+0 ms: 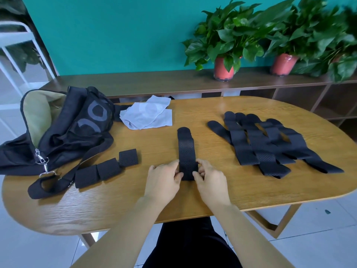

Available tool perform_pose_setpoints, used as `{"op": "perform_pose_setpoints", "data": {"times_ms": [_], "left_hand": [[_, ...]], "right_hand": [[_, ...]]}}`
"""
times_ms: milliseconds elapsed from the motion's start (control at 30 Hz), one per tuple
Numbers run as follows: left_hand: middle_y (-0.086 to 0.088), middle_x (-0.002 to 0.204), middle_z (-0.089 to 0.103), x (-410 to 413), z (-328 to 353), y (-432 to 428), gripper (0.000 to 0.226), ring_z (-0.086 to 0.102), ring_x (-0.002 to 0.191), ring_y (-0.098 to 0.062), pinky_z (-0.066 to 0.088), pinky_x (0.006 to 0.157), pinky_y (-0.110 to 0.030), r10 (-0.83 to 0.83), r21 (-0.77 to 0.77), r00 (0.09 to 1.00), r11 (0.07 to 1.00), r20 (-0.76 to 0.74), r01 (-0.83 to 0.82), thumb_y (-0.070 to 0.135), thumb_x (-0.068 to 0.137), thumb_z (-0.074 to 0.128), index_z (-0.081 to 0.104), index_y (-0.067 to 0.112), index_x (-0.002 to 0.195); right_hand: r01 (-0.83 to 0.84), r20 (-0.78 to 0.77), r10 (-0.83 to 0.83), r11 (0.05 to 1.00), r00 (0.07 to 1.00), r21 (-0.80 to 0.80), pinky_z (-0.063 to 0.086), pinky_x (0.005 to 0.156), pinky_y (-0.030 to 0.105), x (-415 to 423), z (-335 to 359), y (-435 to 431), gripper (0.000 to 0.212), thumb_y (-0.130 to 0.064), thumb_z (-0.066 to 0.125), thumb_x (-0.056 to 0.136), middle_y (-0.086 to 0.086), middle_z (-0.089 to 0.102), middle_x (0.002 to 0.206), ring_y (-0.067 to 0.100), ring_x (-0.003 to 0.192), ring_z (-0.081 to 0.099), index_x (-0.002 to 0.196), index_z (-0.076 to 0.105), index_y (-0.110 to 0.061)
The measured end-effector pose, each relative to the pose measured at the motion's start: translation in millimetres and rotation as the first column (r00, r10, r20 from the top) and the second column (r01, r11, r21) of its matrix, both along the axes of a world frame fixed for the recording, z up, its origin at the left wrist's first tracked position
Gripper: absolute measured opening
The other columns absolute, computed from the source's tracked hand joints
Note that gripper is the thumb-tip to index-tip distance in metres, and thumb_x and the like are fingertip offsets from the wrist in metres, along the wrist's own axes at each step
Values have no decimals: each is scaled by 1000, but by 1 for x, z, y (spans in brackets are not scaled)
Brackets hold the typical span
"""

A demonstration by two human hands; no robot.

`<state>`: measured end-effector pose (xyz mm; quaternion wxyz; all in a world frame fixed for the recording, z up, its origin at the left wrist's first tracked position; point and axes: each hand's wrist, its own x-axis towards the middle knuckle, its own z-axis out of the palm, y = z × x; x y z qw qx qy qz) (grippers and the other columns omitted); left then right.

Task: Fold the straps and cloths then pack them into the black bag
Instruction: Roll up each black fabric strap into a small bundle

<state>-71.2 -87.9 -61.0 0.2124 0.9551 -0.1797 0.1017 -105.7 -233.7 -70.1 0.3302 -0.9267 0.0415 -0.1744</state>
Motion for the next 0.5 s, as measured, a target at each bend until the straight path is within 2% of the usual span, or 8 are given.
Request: {"op": "perform_pose_setpoints", "data": {"times_ms": [167, 300, 367, 433, 500], "left_hand": [[6, 96, 71, 5, 1, -3, 32, 63, 90, -16, 40, 91, -33, 10, 74, 1000, 997, -26, -8, 36, 97, 50, 55, 21, 126], [5, 83, 67, 5, 3, -5, 21, 61, 79, -17, 43, 89, -34, 3, 92, 999, 996, -43, 1, 35, 97, 50, 57, 19, 107], [4, 81, 66, 7, 3, -5, 18, 61, 78, -18, 44, 88, -35, -10, 88, 999, 996, -51, 14, 34, 96, 51, 57, 19, 104], [5, 83, 65, 8, 3, -5, 19, 61, 82, -18, 43, 86, -34, -21, 100, 999, 995, -43, 26, 34, 97, 50, 56, 20, 109], [5, 93, 64, 7, 3, -6, 31, 59, 91, -18, 42, 87, -33, -27, 130, 999, 991, -23, 30, 34, 97, 49, 51, 21, 125]], "right_hand": [[44, 17, -44, 999, 999, -29, 52, 73, 31, 7, -5, 1, 40, -18, 61, 90, 0, 63, 94, 15, 81, 59, 129, 56, -13], [40, 25, -39, 998, 999, -47, 52, 75, 28, 10, -7, 1, 41, -17, 62, 90, 4, 64, 102, 16, 85, 61, 130, 56, -11], [45, 17, -44, 997, 999, -58, 52, 76, 28, 10, -8, 0, 41, -18, 60, 91, 4, 63, 106, 16, 87, 61, 131, 54, -12], [52, 8, -51, 996, 999, -75, 51, 76, 26, 11, -8, 0, 42, -20, 59, 92, 4, 62, 109, 17, 89, 61, 133, 53, -13], [58, 6, -57, 994, 998, -88, 48, 74, 24, 12, -8, 0, 42, -21, 58, 92, 3, 61, 111, 16, 90, 61, 133, 52, -14]]}}
